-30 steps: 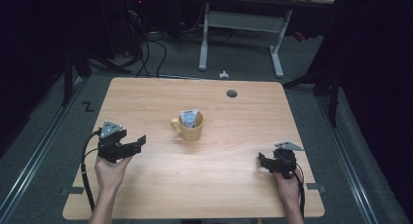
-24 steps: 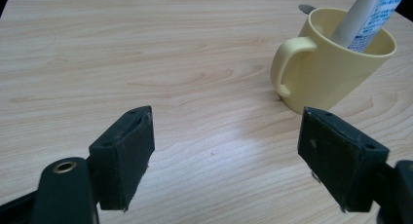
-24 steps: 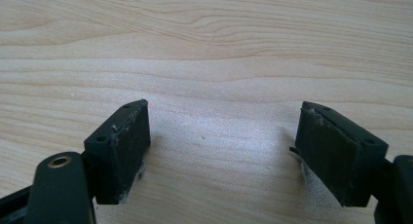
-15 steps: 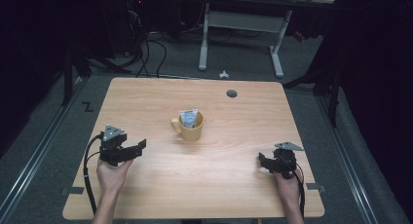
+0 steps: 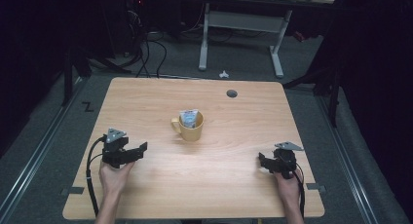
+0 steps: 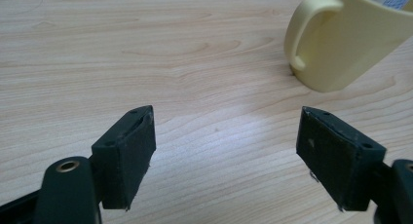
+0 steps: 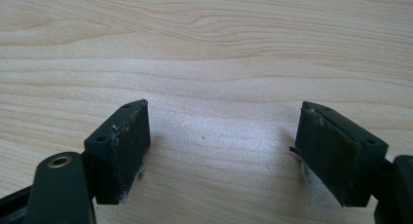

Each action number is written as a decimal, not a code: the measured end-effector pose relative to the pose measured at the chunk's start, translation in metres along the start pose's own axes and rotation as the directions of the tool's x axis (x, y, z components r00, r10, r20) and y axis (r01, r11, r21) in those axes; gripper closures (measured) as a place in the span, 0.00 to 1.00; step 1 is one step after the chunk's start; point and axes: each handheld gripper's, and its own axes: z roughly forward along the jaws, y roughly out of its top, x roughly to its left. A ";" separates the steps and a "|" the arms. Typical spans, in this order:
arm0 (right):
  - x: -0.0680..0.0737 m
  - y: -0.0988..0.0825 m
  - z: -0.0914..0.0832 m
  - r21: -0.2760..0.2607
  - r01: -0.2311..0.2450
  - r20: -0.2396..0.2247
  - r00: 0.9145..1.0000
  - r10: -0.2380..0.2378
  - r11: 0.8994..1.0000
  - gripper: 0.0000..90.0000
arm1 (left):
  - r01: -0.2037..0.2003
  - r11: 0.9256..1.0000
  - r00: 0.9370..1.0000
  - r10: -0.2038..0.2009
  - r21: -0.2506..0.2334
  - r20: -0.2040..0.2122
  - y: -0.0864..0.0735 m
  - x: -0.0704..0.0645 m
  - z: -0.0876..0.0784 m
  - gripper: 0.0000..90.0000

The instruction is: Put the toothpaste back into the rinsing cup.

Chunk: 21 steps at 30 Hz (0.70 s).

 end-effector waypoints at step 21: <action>0.000 0.000 0.000 0.001 0.000 -0.001 1.000 0.000 1.000 0.23 | 0.036 0.998 0.999 -0.036 0.057 -0.006 -0.025 -0.005 0.026 0.27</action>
